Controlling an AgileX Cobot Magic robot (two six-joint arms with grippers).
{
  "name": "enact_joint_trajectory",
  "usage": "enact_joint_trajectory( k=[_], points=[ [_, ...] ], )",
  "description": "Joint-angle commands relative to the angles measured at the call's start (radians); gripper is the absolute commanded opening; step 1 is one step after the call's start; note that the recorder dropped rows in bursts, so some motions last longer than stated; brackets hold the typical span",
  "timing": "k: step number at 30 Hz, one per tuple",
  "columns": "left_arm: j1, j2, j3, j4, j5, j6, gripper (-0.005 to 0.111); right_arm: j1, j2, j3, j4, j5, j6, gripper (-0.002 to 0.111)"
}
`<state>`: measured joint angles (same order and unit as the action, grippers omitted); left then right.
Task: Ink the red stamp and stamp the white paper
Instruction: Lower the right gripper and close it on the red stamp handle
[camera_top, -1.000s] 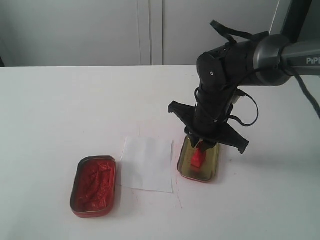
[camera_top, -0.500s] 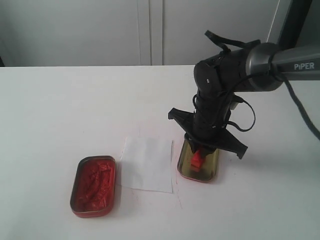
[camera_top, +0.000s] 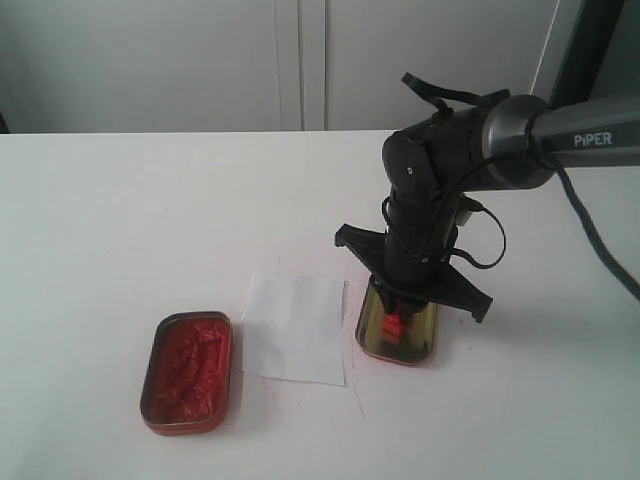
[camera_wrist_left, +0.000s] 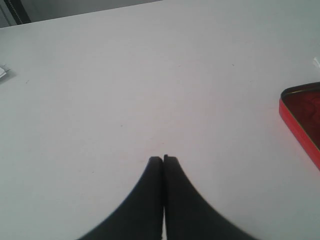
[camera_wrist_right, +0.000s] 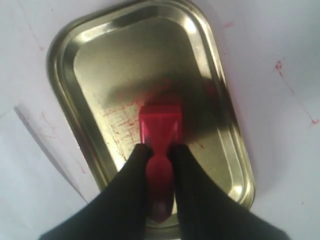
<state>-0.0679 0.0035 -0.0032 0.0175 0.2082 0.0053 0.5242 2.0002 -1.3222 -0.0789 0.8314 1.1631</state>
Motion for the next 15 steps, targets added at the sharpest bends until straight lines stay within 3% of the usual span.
enact_joint_trajectory(
  k=[1,15],
  points=[
    [0.001,-0.003,0.003,-0.001,0.001,0.003,0.000,0.004,0.001,-0.001,-0.007,-0.005,-0.024,0.000],
    [0.001,-0.003,0.003,-0.001,0.001,0.003,0.000,0.004,-0.040,-0.001,-0.007,-0.023,-0.075,0.000]
  ],
)
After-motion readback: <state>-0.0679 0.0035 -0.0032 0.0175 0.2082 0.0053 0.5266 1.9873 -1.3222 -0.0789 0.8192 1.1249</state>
